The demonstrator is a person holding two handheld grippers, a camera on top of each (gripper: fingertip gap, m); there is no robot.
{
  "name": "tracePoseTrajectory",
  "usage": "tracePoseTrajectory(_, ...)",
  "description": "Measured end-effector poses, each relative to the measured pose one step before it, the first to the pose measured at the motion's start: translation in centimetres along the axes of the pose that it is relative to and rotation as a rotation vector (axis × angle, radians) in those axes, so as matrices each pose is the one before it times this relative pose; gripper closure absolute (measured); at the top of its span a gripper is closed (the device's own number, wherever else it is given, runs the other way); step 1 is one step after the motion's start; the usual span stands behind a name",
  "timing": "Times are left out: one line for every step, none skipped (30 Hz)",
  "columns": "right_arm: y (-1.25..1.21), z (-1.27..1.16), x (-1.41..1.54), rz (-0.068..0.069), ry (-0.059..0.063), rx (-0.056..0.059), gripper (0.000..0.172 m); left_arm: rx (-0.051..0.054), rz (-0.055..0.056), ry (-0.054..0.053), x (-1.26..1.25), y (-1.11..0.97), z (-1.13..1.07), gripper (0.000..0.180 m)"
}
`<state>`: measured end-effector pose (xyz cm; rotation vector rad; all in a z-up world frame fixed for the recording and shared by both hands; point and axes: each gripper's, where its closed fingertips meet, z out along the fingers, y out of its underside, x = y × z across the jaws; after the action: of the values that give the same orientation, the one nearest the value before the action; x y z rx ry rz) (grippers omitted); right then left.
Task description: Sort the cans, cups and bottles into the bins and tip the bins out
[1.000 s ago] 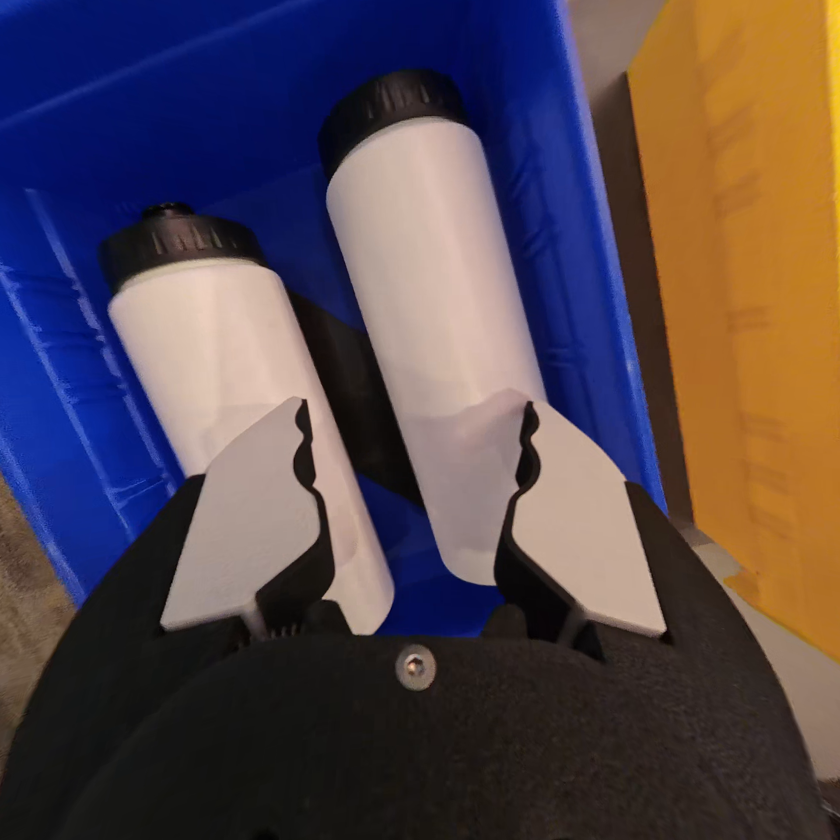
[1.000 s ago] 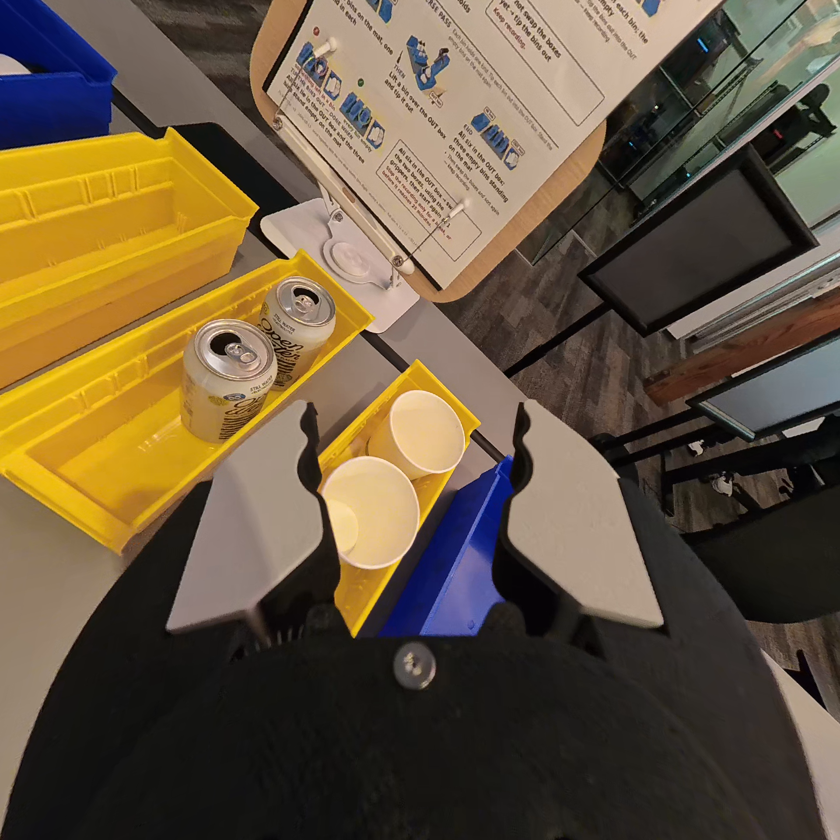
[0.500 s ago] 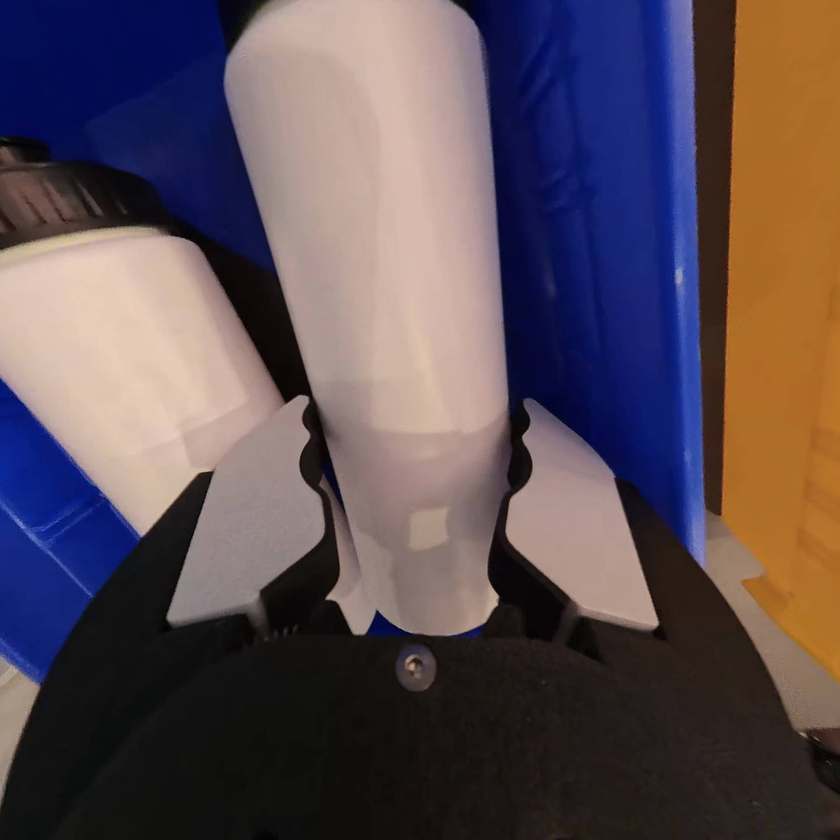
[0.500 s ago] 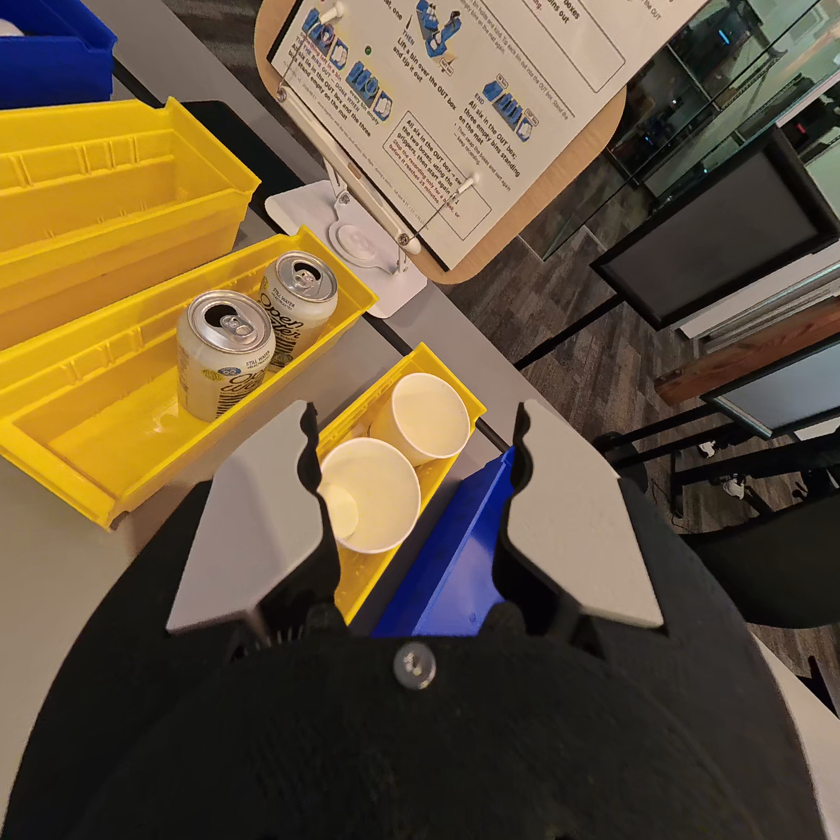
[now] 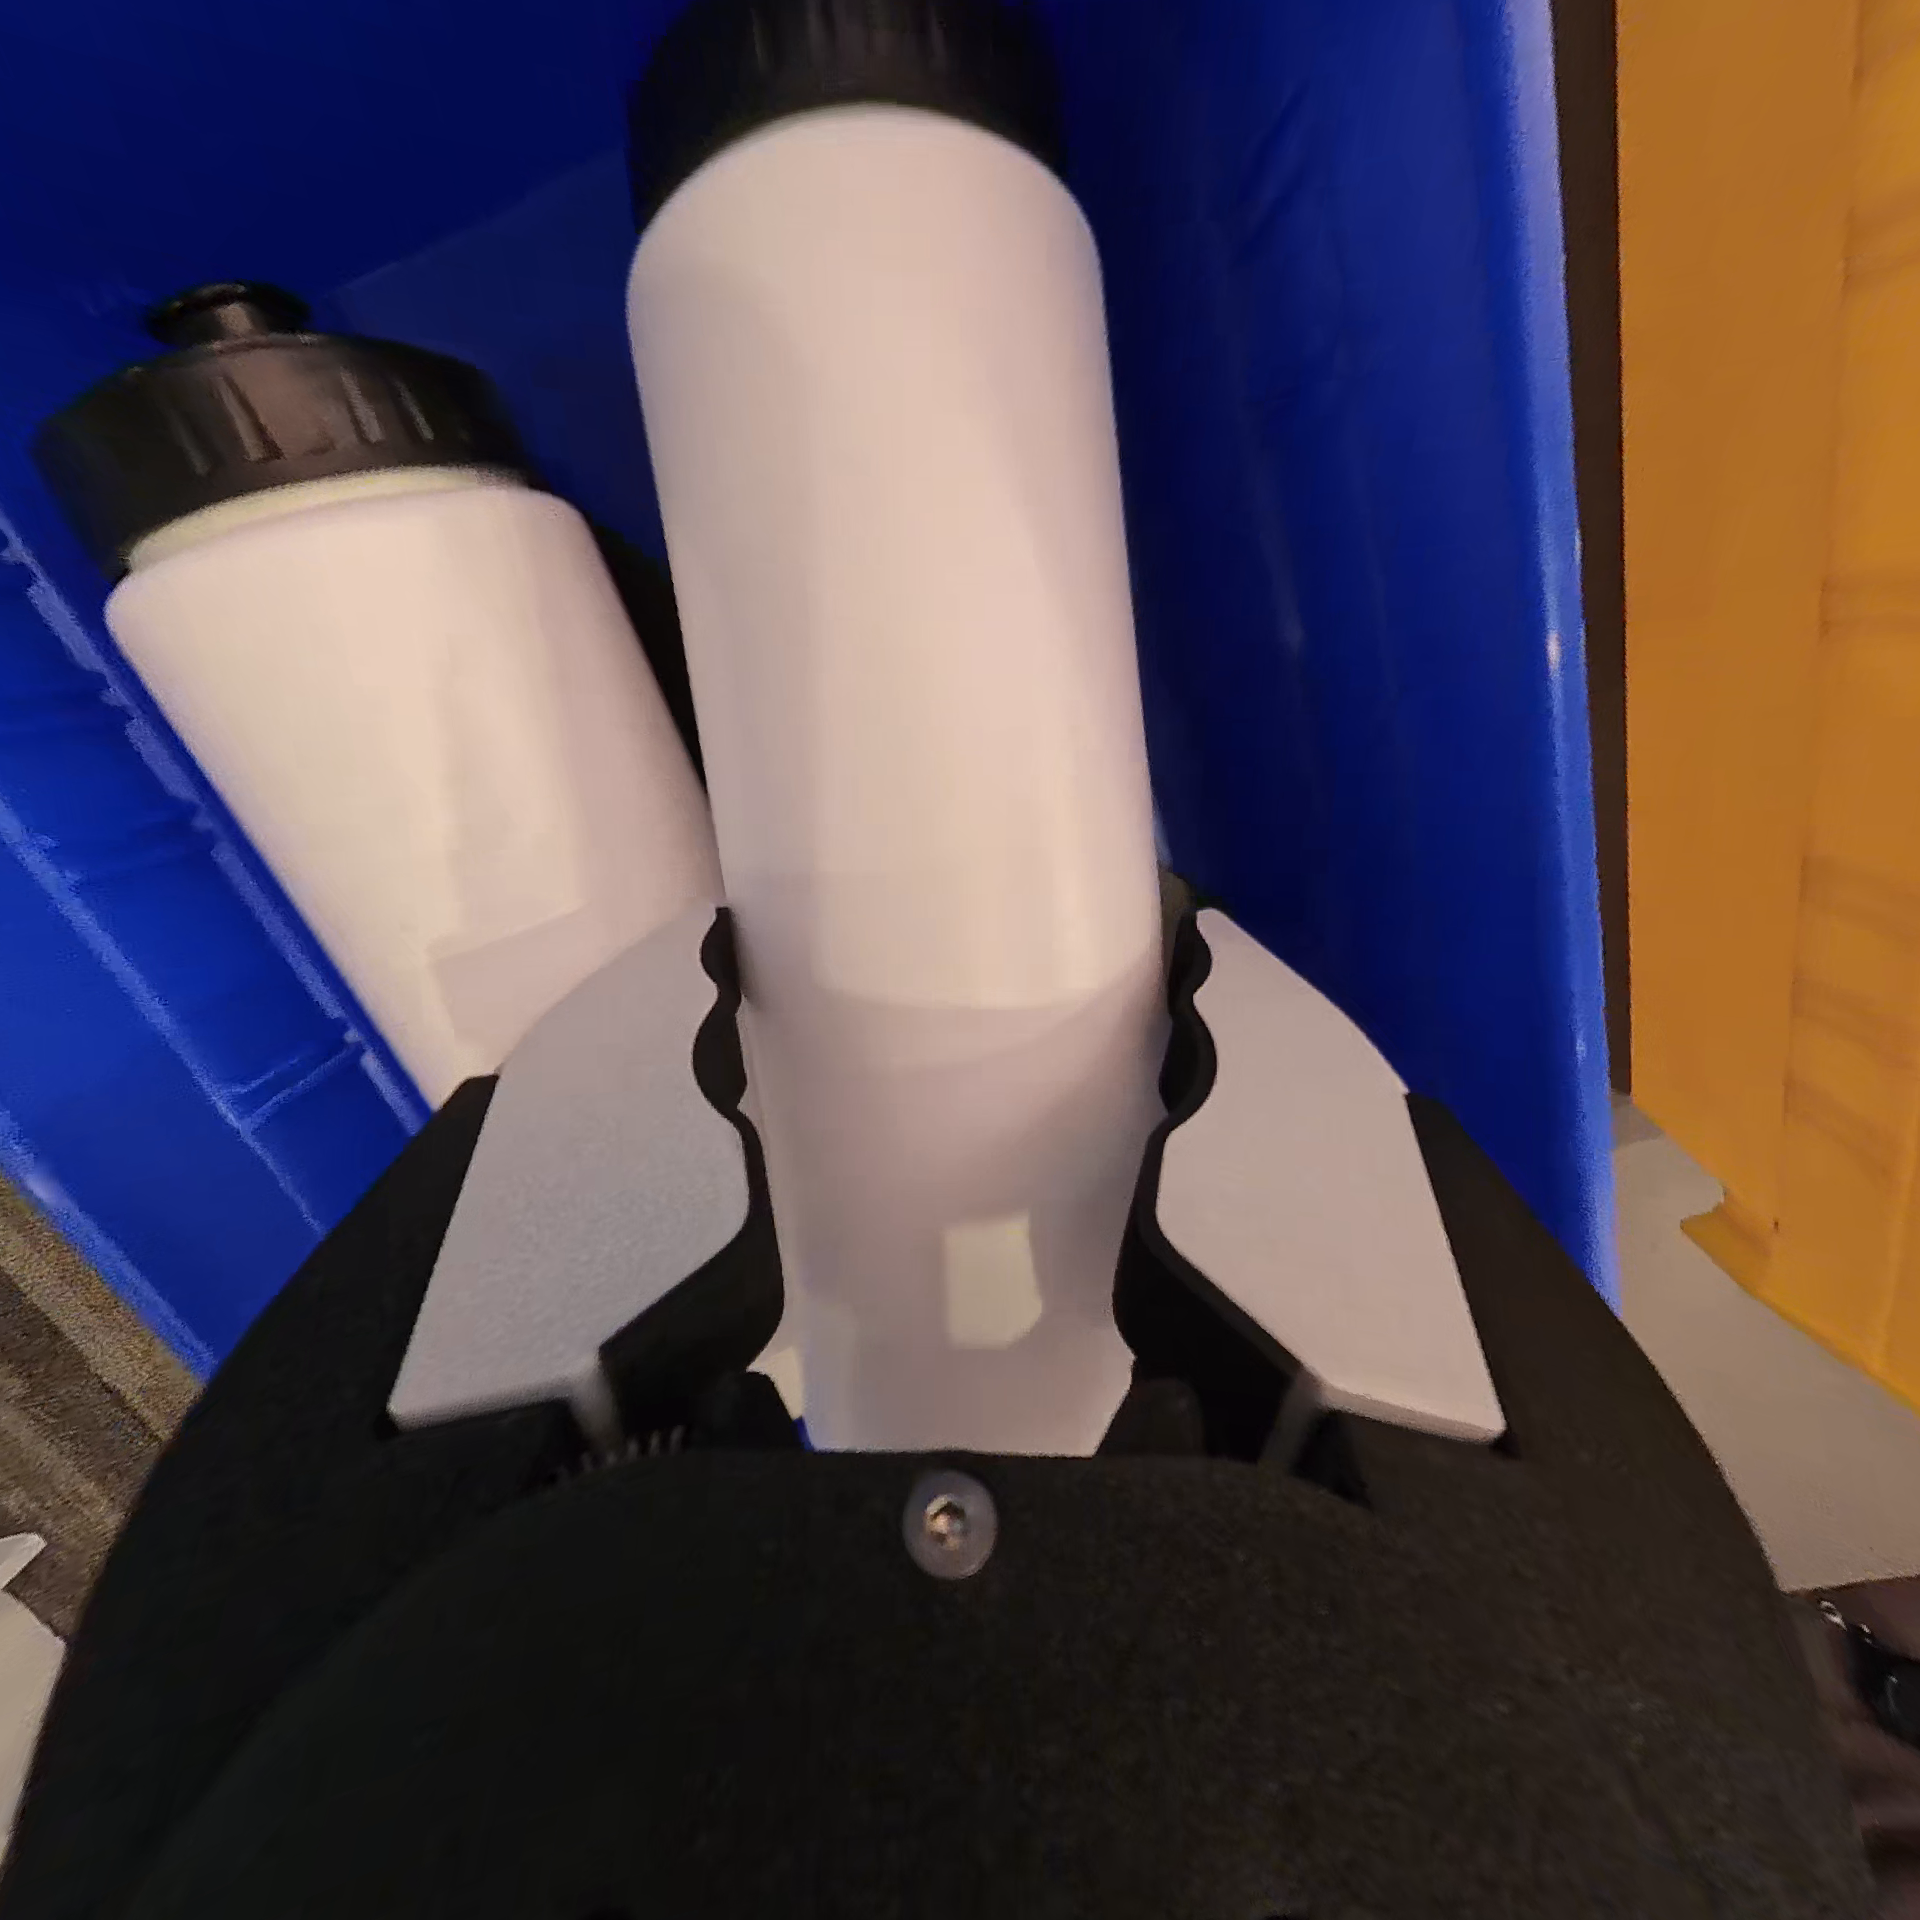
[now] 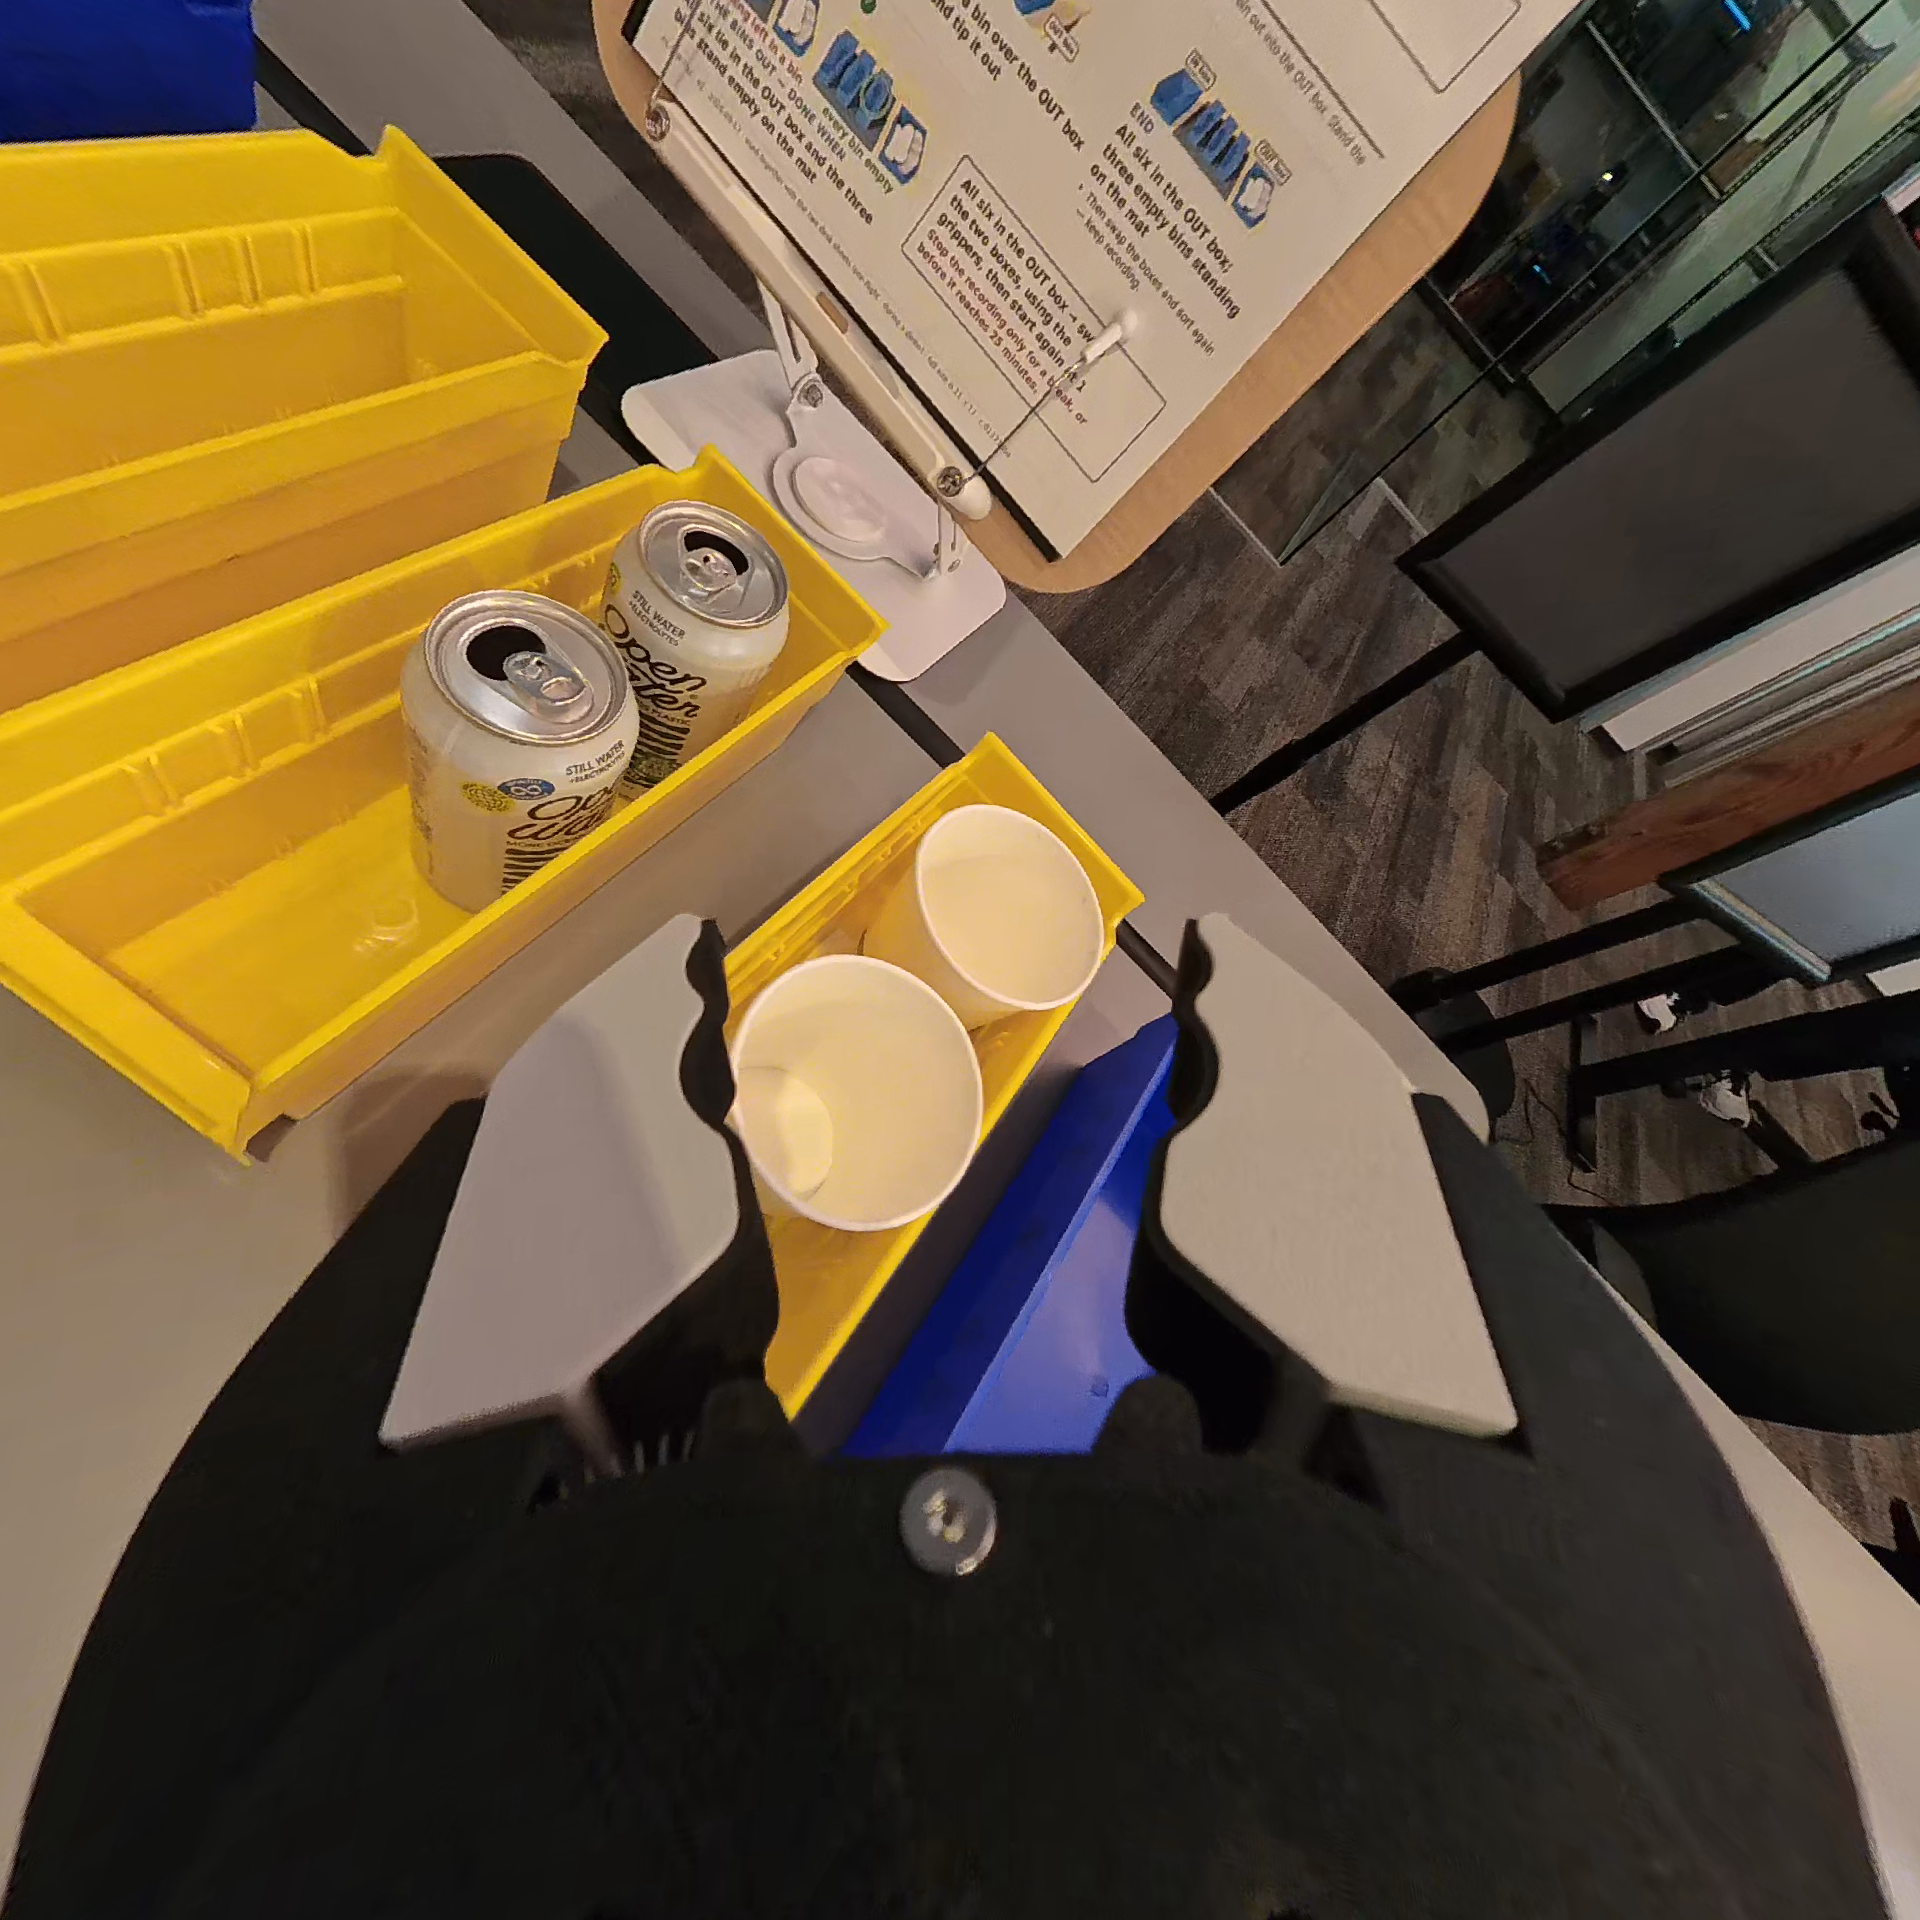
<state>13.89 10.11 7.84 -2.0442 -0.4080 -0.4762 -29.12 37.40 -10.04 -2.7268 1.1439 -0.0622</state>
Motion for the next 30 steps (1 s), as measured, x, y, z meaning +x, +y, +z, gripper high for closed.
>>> tracePoseTrajectory(0.009, 0.134, -0.104, -0.0005, -0.0037, -0.0011, 0.088, 0.0002, -0.0009, 0.0015, -0.129, 0.127, -0.272, 0.101)
tracePoseTrajectory(-0.025, 0.089, -0.149, 0.0002, -0.0040, 0.0000, 0.088, -0.0011, 0.0010, 0.0039, -0.055, 0.144, -0.274, 0.101)
tracePoseTrajectory(0.047, 0.119, -0.119, 0.0008, -0.0035, -0.0005, 0.088, -0.0029, 0.0013, 0.0095, 0.012, 0.273, -0.225, 0.101)
tracePoseTrajectory(-0.020, 0.029, -0.127, 0.0013, -0.0030, 0.0005, 0.088, -0.0021, -0.0056, 0.0129, 0.087, 0.306, -0.259, 0.101)
tracePoseTrajectory(0.039, 0.071, -0.100, 0.0006, -0.0036, 0.0007, 0.088, 0.0002, -0.0051, 0.0122, 0.019, 0.219, -0.243, 0.101)
tracePoseTrajectory(-0.018, 0.077, -0.173, 0.0013, -0.0046, -0.0005, 0.088, -0.0019, -0.0003, 0.0127, 0.050, 0.241, -0.207, 0.101)
tracePoseTrajectory(-0.009, 0.002, -0.145, 0.0012, -0.0036, 0.0005, 0.088, -0.0073, 0.0018, 0.0117, 0.183, 0.324, -0.134, 0.101)
tracePoseTrajectory(-0.067, -0.068, -0.109, 0.0000, -0.0027, 0.0012, 0.088, -0.0087, 0.0046, 0.0056, 0.134, 0.268, -0.117, 0.101)
tracePoseTrajectory(-0.091, -0.057, -0.132, -0.0015, -0.0022, 0.0001, 0.088, -0.0084, 0.0043, 0.0005, 0.049, 0.182, -0.130, 0.101)
tracePoseTrajectory(-0.038, -0.025, -0.134, -0.0022, -0.0019, 0.0001, 0.088, -0.0083, 0.0047, -0.0010, 0.129, 0.487, -0.082, 0.101)
tracePoseTrajectory(-0.028, -0.028, -0.118, -0.0021, -0.0018, 0.0005, 0.088, -0.0087, 0.0061, 0.0000, 0.136, 0.427, 0.019, 0.101)
tracePoseTrajectory(-0.017, -0.044, -0.096, -0.0012, -0.0017, -0.0008, 0.088, -0.0078, 0.0056, 0.0012, 0.152, 0.217, 0.045, 0.101)
tracePoseTrajectory(0.009, -0.081, -0.090, -0.0014, -0.0022, -0.0003, 0.088, -0.0048, 0.0044, 0.0020, 0.180, 0.146, 0.002, 0.101)
tracePoseTrajectory(-0.022, -0.096, -0.135, -0.0024, -0.0025, -0.0006, 0.088, -0.0003, 0.0043, 0.0000, 0.172, 0.073, -0.074, 0.101)
tracePoseTrajectory(-0.052, -0.091, -0.048, -0.0043, -0.0005, -0.0002, 0.088, -0.0033, 0.0059, 0.0001, 0.191, 0.108, -0.104, 0.101)
tracePoseTrajectory(-0.016, -0.163, -0.036, -0.0049, 0.0014, 0.0012, 0.088, -0.0117, 0.0075, 0.0064, 0.279, 0.221, -0.054, 0.101)
tracePoseTrajectory(-0.056, -0.158, -0.025, -0.0050, 0.0005, 0.0009, 0.088, -0.0243, 0.0067, 0.0163, 0.467, 0.409, 0.075, 0.101)
tracePoseTrajectory(-0.009, -0.095, 0.007, -0.0034, 0.0007, -0.0001, 0.088, -0.0313, 0.0045, 0.0070, 0.326, 0.485, 0.201, 0.101)
tracePoseTrajectory(-0.020, -0.113, 0.018, -0.0019, 0.0000, 0.0002, 0.088, -0.0259, 0.0108, -0.0146, -0.015, 0.353, 0.296, 0.101)
tracePoseTrajectory(-0.002, -0.092, 0.001, -0.0006, -0.0001, 0.0009, 0.088, -0.0109, 0.0125, -0.0243, -0.150, 0.063, 0.241, 0.101)
tracePoseTrajectory(0.017, -0.076, -0.069, 0.0007, -0.0020, 0.0008, 0.088, 0.0083, 0.0062, -0.0207, -0.106, -0.249, 0.063, 0.101)
tracePoseTrajectory(0.014, 0.017, -0.025, 0.0017, -0.0015, -0.0009, 0.088, 0.0077, 0.0008, -0.0165, -0.089, -0.276, 0.078, 0.101)
tracePoseTrajectory(0.077, -0.017, -0.057, 0.0015, -0.0013, -0.0020, 0.088, 0.0036, 0.0004, -0.0158, -0.109, -0.261, 0.080, 0.101)
tracePoseTrajectory(0.078, -0.011, -0.081, 0.0007, -0.0009, -0.0021, 0.088, 0.0015, 0.0043, -0.0160, -0.125, -0.235, 0.054, 0.100)
tracePoseTrajectory(0.104, -0.063, -0.082, -0.0006, -0.0027, -0.0034, 0.088, -0.0007, 0.0066, -0.0160, -0.161, -0.212, 0.068, 0.100)
tracePoseTrajectory(0.097, 0.069, -0.057, -0.0023, -0.0014, -0.0053, 0.088, -0.0017, 0.0054, -0.0140, -0.148, -0.203, 0.081, 0.100)
tracePoseTrajectory(0.098, 0.065, -0.063, -0.0040, -0.0021, -0.0057, 0.088, -0.0041, 0.0019, -0.0096, -0.106, -0.179, 0.107, 0.100)
tracePoseTrajectory(0.078, 0.037, -0.031, -0.0043, -0.0008, -0.0051, 0.088, -0.0038, -0.0010, -0.0045, -0.058, -0.191, 0.142, 0.101)
tracePoseTrajectory(0.096, 0.048, -0.016, -0.0045, 0.0015, -0.0046, 0.088, -0.0015, 0.0000, 0.0010, -0.005, -0.257, 0.150, 0.101)
tracePoseTrajectory(0.130, -0.013, 0.017, -0.0045, 0.0016, -0.0041, 0.088, -0.0024, 0.0000, 0.0016, -0.036, -0.249, 0.127, 0.100)
